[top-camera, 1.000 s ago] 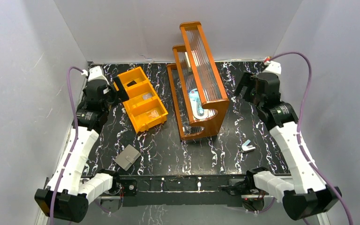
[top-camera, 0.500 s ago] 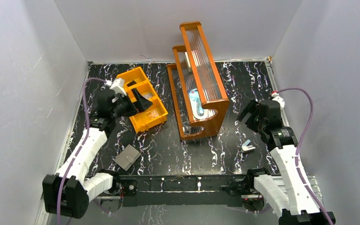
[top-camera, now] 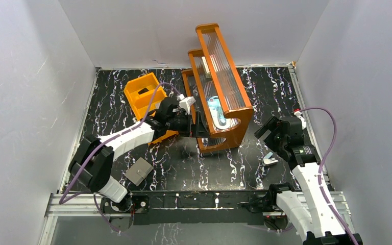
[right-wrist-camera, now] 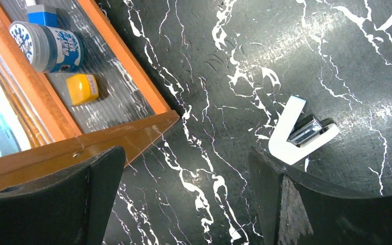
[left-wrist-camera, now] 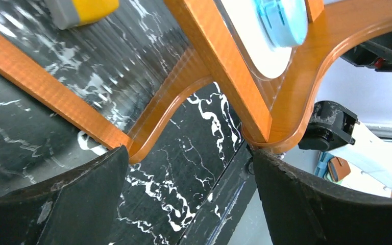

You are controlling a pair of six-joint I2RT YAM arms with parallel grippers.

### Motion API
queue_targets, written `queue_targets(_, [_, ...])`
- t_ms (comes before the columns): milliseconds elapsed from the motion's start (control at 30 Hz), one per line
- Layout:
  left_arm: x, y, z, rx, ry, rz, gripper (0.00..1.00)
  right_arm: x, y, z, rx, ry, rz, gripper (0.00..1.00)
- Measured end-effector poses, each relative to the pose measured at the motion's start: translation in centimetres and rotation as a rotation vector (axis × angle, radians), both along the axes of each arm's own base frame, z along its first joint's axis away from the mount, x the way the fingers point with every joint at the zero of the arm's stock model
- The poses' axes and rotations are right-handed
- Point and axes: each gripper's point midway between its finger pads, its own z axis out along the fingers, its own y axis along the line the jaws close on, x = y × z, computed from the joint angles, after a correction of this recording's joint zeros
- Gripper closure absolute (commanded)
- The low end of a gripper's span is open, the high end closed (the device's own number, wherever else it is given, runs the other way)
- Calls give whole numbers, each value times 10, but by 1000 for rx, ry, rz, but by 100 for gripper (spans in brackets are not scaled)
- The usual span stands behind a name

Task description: Take the credit cards out of the card holder

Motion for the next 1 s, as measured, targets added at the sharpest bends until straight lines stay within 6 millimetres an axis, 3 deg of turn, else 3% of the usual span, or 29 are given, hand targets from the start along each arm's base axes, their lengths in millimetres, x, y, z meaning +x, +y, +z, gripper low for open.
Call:
queue_targets(333, [-4,-52,7,-29,7,-116,12,-9,-13,4,-39,-13,-51,2])
queue_targets(533, [26,-112,15,-69,-29,-166,14,-15,-22,16,-62,-31,-92,2])
queue_targets(700, [49,-146,4,-89,-12,-164,15,-22,-28,37,-48,-99,-137,2])
queue_targets(867, [56,-154,3,-92,-22,-161,10,-22,-12,46,11,-139,-56,2])
queue_targets(1000, [48,-132,5,-42,-60,-106,5,-14,12,38,83,-82,46,9])
